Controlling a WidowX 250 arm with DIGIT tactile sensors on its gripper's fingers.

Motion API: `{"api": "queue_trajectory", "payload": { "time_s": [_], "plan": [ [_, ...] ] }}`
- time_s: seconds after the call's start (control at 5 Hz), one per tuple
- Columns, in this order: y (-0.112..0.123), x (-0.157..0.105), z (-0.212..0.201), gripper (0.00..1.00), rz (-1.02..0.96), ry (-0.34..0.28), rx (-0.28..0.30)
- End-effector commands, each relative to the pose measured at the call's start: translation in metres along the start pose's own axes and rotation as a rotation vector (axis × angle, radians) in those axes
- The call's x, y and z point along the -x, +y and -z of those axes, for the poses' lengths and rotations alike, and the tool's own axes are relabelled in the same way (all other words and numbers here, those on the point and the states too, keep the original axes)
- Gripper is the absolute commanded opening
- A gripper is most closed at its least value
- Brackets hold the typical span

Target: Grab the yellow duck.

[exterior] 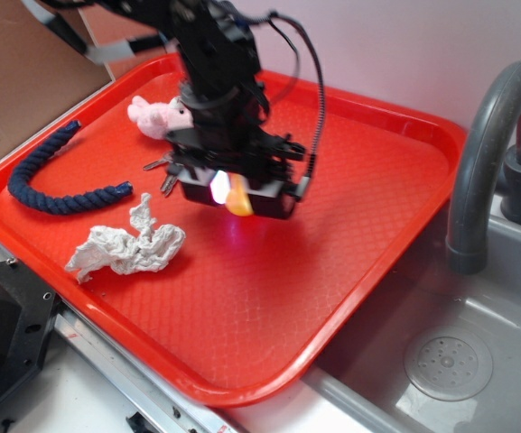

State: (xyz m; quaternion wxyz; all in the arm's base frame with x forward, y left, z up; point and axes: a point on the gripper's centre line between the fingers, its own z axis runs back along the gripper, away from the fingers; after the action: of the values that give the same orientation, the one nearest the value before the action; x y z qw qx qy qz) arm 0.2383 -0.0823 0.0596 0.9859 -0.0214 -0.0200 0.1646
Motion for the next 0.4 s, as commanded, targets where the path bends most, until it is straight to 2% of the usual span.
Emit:
{"api": "queue_trajectory", "payload": {
  "time_s": [0.0, 0.2],
  "plan": [
    [0.009, 0.006, -0.101, 0.00, 0.225, -0.100, 0.109],
    [0.021, 0.021, -0.140, 0.00, 0.234, -0.146, 0.144]
  ]
}}
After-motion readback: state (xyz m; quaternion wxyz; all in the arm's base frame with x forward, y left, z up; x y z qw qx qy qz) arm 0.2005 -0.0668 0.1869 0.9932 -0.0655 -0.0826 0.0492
